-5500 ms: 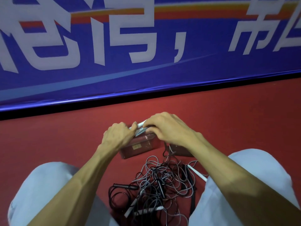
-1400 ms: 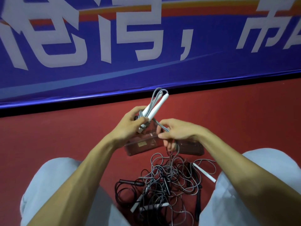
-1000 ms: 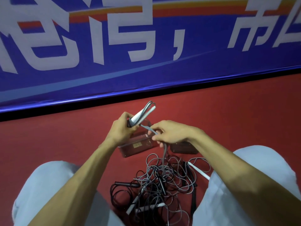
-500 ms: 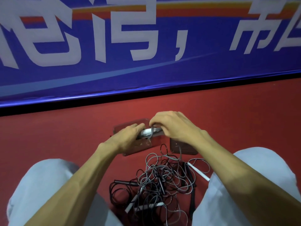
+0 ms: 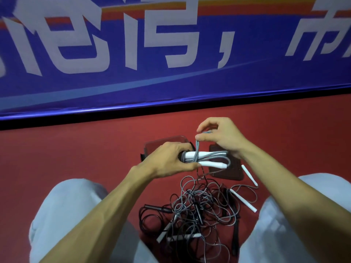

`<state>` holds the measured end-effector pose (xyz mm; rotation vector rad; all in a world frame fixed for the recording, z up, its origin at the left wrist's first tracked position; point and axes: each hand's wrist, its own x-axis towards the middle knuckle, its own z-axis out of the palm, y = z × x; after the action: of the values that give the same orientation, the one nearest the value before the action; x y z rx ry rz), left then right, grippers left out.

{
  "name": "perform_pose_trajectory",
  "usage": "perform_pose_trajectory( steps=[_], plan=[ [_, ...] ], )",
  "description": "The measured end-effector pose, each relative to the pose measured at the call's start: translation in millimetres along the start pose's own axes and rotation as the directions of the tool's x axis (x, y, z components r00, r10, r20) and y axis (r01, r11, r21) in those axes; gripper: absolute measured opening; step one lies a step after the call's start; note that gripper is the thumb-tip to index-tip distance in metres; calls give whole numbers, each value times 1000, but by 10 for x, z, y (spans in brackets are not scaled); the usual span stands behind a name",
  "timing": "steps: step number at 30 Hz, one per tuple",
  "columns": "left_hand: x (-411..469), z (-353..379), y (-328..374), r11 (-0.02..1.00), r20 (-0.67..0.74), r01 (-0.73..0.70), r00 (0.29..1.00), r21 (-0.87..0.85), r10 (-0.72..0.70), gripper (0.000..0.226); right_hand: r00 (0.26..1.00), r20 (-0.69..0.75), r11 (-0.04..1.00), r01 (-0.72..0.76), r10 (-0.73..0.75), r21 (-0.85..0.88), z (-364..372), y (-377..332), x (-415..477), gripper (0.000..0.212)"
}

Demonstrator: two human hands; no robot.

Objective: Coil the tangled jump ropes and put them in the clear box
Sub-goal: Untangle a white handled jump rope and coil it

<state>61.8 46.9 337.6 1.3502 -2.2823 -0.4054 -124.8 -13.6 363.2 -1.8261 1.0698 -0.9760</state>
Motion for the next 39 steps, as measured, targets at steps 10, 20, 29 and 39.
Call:
perform_pose_trajectory(
  steps=[10, 20, 29, 39],
  plan=[
    [32, -266, 115, 608, -100, 116, 945, -786, -310, 14, 960, 171, 833, -276, 220, 480, -3, -120, -26, 21],
    [66, -314, 44, 446, -142, 75, 890, -892, -434, 21, 886, 330, 799, -72, 326, -596, 117, 198, 19, 20],
    [82, -225, -399, 619, -241, 283, 743, -733, -624, 19, 935, 320, 845, 46, 151, -533, 42, 82, -48, 8],
    [98, -20, -320, 948, -63, 316, 947, 21, -314, 33, 865, 368, 668, 498, -341, -553, -29, -139, -198, 21]
  ],
)
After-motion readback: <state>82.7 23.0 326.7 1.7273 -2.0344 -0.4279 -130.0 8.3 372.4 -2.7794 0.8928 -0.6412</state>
